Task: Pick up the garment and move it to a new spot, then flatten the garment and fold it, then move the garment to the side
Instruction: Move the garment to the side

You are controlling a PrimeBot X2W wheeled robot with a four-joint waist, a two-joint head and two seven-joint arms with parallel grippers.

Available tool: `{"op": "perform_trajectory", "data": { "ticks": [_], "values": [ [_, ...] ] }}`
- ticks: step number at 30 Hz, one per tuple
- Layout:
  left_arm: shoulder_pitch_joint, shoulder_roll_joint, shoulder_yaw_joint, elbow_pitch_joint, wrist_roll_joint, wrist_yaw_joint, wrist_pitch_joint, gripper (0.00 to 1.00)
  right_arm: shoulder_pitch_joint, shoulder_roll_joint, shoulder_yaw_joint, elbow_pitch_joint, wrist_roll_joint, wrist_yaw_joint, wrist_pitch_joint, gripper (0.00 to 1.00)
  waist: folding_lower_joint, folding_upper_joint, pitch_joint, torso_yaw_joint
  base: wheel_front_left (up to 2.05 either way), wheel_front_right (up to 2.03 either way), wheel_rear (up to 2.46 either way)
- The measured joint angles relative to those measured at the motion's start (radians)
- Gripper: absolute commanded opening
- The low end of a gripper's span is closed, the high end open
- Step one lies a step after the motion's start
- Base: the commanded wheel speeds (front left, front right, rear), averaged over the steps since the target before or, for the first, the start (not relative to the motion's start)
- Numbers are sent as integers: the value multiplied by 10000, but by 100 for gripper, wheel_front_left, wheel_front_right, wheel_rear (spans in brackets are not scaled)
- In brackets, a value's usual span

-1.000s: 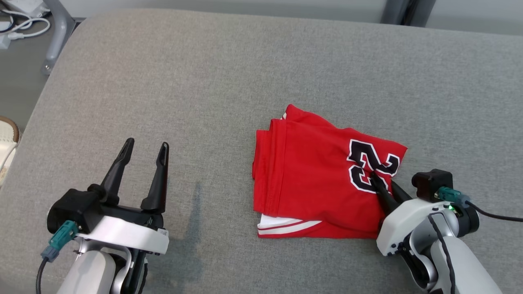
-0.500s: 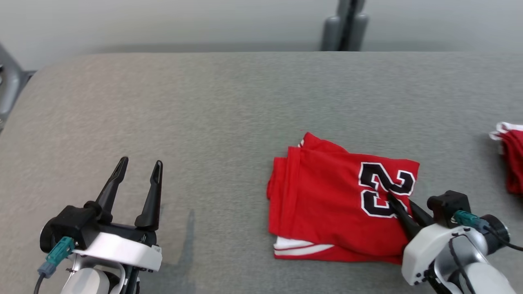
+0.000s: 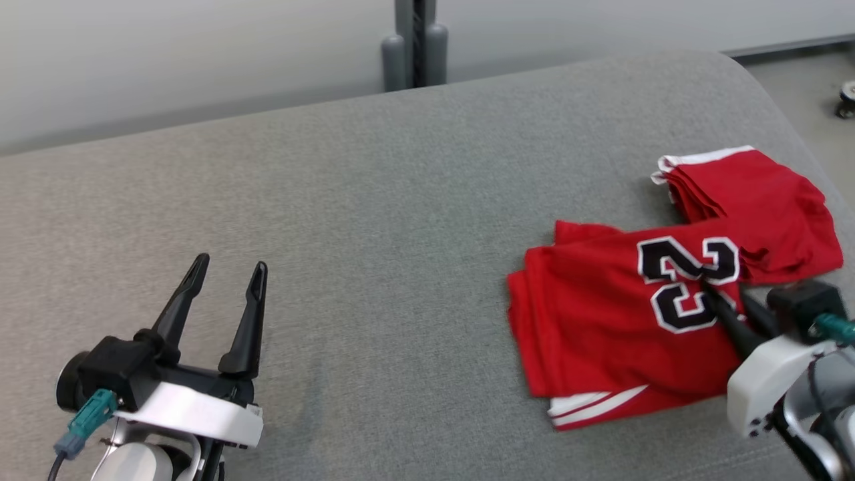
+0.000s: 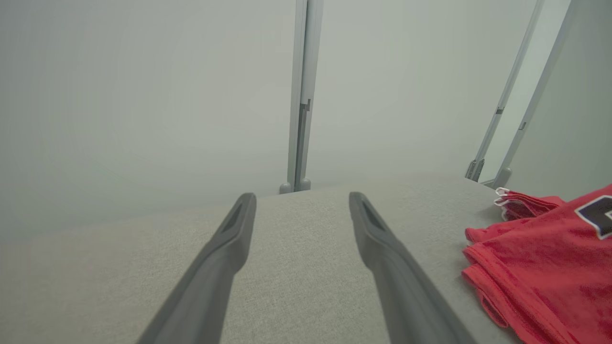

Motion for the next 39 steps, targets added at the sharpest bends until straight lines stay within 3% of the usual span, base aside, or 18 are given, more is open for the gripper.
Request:
{"op": "perform_trajectory", "data": {
  "ticks": [7, 19, 29, 30, 31, 39],
  "values": [
    [-769, 301, -178, -430, 226, -207, 280, 100, -1612, -888, -104, 372, 98, 2, -692, 0, 0, 0, 971, -373, 0, 0, 0],
    [-2004, 719, -318, -957, 441, -545, 531, 100, -4346, -2387, -606, 2661, 372, 2, -1321, 0, 0, 0, 3029, -342, 0, 0, 0],
    [-2449, 955, -316, -1103, 522, -671, 616, 100, -5537, -2754, -1026, 4706, 35, 2, -1432, 0, 0, 0, 4056, -179, 0, 0, 0],
    [-2460, 959, -326, -1104, 541, -671, 616, 100, -5616, -2727, -1120, 4930, -115, 2, -1434, 33, 0, 0, 4111, -157, 0, 0, 0],
    [-2491, 957, -345, -1104, 545, -673, 617, 100, -5683, -2665, -1254, 5149, -188, 2, -1551, 98, 0, 0, 4153, -133, 0, 0, 0],
    [-2510, 1016, -307, -1074, 493, -621, 629, 100, -5883, -1948, -2136, 6380, -1223, 2, -2291, 100, 0, 0, 4034, -206, 0, 0, 0]
  ]
}}
